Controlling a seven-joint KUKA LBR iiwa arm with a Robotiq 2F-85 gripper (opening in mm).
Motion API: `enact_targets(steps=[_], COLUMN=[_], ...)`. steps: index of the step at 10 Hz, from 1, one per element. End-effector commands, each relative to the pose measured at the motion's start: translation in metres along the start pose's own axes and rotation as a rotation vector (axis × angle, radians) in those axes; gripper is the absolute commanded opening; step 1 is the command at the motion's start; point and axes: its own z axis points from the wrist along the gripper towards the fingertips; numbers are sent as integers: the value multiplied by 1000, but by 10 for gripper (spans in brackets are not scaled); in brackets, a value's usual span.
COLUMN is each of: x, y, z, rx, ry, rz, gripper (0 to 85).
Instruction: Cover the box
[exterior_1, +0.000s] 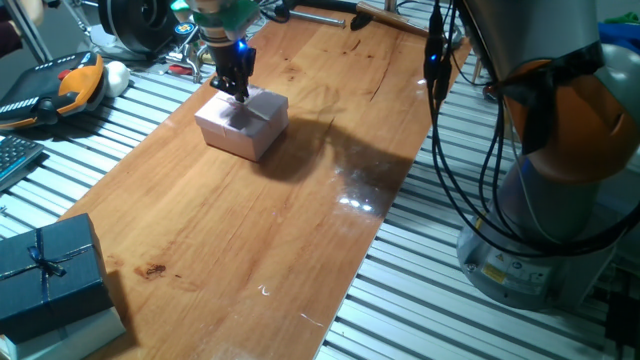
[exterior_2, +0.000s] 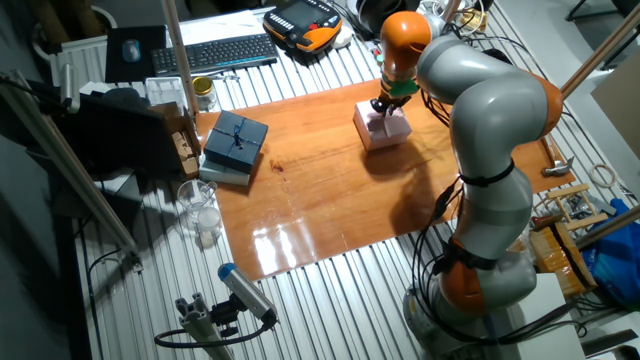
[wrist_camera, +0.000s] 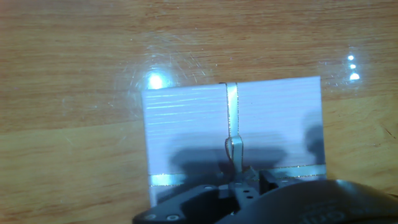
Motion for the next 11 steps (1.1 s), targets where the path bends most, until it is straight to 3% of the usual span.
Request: enact_targets(steps=[1, 7, 11], x=[0, -3, -4], y=[0, 2, 0], z=[1, 12, 9], rx=[-2, -18, -18], ry=[-1, 6, 9], rz=[0, 1, 1], gripper=[0, 0, 0])
